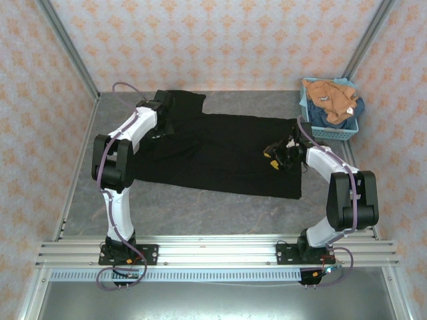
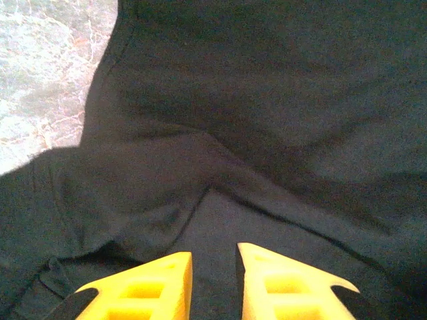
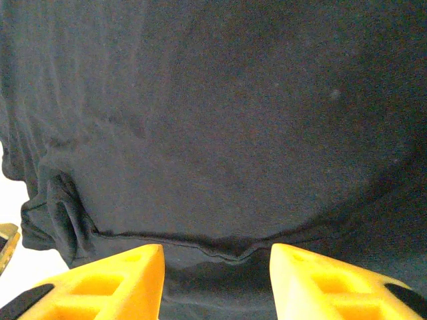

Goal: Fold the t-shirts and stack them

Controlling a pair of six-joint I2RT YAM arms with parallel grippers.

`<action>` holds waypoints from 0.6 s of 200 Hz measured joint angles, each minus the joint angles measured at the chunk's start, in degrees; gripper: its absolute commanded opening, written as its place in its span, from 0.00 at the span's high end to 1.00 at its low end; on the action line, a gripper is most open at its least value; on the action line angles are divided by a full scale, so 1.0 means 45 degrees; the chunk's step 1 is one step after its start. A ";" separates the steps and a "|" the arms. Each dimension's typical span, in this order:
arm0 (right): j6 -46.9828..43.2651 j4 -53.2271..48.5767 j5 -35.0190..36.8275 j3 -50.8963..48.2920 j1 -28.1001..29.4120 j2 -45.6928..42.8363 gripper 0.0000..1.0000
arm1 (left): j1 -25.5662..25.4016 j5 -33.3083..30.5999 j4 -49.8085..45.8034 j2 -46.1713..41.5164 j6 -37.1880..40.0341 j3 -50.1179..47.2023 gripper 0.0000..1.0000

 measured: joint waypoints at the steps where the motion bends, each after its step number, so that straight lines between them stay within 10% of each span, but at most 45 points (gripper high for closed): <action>1: 0.0000 0.0000 0.0000 0.0000 0.0000 0.0000 0.54 | 0.0000 0.0000 0.0000 0.0000 0.0000 0.0000 0.73; 120: -0.0005 -0.0005 0.0015 -0.0039 0.0024 0.0000 0.54 | 0.1035 0.0505 0.0180 0.0160 -0.0194 -0.1088 0.71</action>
